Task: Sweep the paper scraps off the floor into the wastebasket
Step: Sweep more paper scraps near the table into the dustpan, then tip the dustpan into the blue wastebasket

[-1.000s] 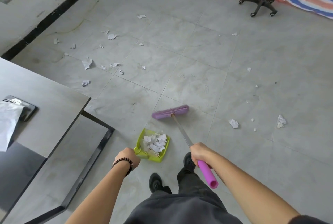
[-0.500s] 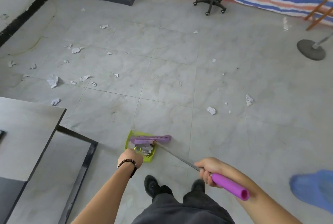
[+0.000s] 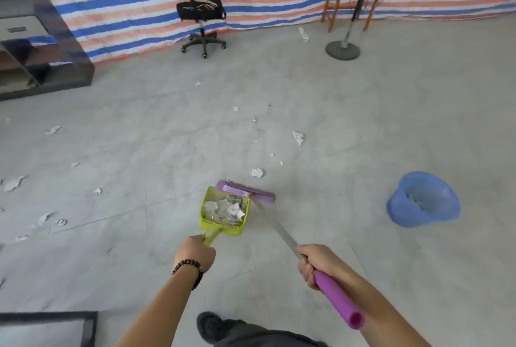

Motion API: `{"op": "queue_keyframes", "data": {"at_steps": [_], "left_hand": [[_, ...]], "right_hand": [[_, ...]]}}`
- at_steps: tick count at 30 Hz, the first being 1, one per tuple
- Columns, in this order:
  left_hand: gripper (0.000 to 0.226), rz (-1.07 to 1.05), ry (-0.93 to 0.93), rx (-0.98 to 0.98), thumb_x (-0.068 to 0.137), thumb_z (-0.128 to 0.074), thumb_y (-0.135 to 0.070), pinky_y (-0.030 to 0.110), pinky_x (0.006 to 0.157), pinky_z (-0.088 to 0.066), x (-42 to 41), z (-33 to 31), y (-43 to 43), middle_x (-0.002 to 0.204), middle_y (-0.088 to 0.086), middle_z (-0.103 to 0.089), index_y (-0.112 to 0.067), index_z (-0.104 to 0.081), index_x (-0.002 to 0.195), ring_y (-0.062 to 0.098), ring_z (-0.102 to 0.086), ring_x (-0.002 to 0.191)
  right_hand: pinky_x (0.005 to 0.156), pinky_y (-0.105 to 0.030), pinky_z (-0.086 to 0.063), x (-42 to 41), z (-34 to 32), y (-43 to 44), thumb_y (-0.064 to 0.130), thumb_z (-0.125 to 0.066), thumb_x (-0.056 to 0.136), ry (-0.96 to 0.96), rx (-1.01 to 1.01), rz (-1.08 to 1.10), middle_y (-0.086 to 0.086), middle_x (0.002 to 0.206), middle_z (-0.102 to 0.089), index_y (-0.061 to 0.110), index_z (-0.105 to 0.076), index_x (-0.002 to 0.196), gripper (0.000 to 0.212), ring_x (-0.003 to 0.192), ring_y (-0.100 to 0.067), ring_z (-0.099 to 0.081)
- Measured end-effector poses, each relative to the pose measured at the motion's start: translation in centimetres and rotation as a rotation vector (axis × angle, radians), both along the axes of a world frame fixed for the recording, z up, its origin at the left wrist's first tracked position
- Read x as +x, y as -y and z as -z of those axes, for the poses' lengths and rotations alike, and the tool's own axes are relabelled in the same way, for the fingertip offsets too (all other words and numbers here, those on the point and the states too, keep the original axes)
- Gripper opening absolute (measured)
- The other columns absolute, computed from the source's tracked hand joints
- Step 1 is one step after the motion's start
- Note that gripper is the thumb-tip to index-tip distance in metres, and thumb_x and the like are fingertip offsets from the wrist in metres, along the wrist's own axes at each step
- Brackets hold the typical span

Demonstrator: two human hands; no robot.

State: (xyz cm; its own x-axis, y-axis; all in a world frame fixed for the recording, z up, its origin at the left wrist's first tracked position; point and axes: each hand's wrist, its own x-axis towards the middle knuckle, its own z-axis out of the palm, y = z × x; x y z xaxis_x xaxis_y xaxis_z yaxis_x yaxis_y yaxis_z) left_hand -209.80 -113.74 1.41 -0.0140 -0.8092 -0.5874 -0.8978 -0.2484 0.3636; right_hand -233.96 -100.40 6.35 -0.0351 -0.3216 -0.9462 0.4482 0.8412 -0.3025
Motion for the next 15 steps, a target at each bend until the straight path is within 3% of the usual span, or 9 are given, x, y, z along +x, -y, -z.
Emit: {"op": "queue_keyframes", "data": {"at_steps": [9,15], "left_hand": [[0.027,0.288,-0.062,-0.173,0.083,-0.045,-0.009,0.023,0.048,-0.035,-19.4,-3.4,-7.8,0.063,0.002,-0.056,-0.02,-0.068,0.092,0.021,-0.051,0.056],[0.025,0.532,-0.091,-0.27,0.087,-0.047,-0.015,0.024,0.048,-0.036,-30.4,-4.6,-10.3,0.065,0.0,-0.058,-0.024,-0.066,0.102,0.018,-0.052,0.056]], "right_hand": [[0.035,-0.015,-0.031,-14.1,-1.2,-14.8,0.022,-0.042,0.095,-0.124,-0.119,0.353,0.003,0.048,-0.045,0.015,-0.047,0.083,0.014,0.035,-0.006,-0.037],[0.036,-0.016,-0.032,-20.8,-2.2,-21.2,0.024,-0.041,0.097,-0.195,-0.166,0.591,0.003,0.048,-0.044,0.019,-0.052,0.085,0.018,0.036,-0.007,-0.036]]}}
